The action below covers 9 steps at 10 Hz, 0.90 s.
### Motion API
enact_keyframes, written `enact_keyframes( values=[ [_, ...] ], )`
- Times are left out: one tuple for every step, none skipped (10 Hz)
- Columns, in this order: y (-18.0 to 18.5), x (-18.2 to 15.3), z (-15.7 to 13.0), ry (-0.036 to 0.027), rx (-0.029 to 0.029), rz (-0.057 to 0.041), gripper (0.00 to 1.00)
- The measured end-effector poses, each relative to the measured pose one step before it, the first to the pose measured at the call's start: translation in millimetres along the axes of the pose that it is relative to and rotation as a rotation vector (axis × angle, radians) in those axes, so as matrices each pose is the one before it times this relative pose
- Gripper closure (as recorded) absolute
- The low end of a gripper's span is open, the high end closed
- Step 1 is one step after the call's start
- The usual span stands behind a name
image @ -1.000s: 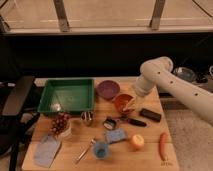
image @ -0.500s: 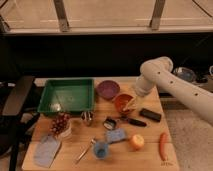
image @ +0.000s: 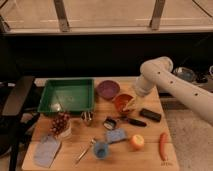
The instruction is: Place fork in purple bowl
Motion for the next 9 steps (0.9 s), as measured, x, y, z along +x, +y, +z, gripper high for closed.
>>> enact_keyframes(
  values=[
    [-0.03, 0.01, -0.03, 0.0, 0.0001, 0.00002, 0.38],
    [0.01, -0.03, 0.03, -0.00004, -0.00005, -0.00005, 0.38],
    [0.03, 0.01, 0.03, 0.0, -0.00007, 0.0, 0.38],
    [-0.03, 0.01, -0.04, 0.00002, 0.00006, 0.00002, 0.38],
    [-0.11, 0.12, -0.18, 0.00088, -0.00039, -0.00186, 0.38],
    [0.31, -0.82, -1.56, 0.00321, -0.0019, -0.0125, 0.38],
    [0.15, -5.51, -6.09, 0.0035, -0.00166, -0.04875, 0.38],
    [-0.56, -11.37, -4.75, 0.0011, -0.00222, -0.07899, 0.38],
    [-0.47, -20.51, -2.26, -0.00108, -0.00444, -0.12102, 0.38]
  ],
)
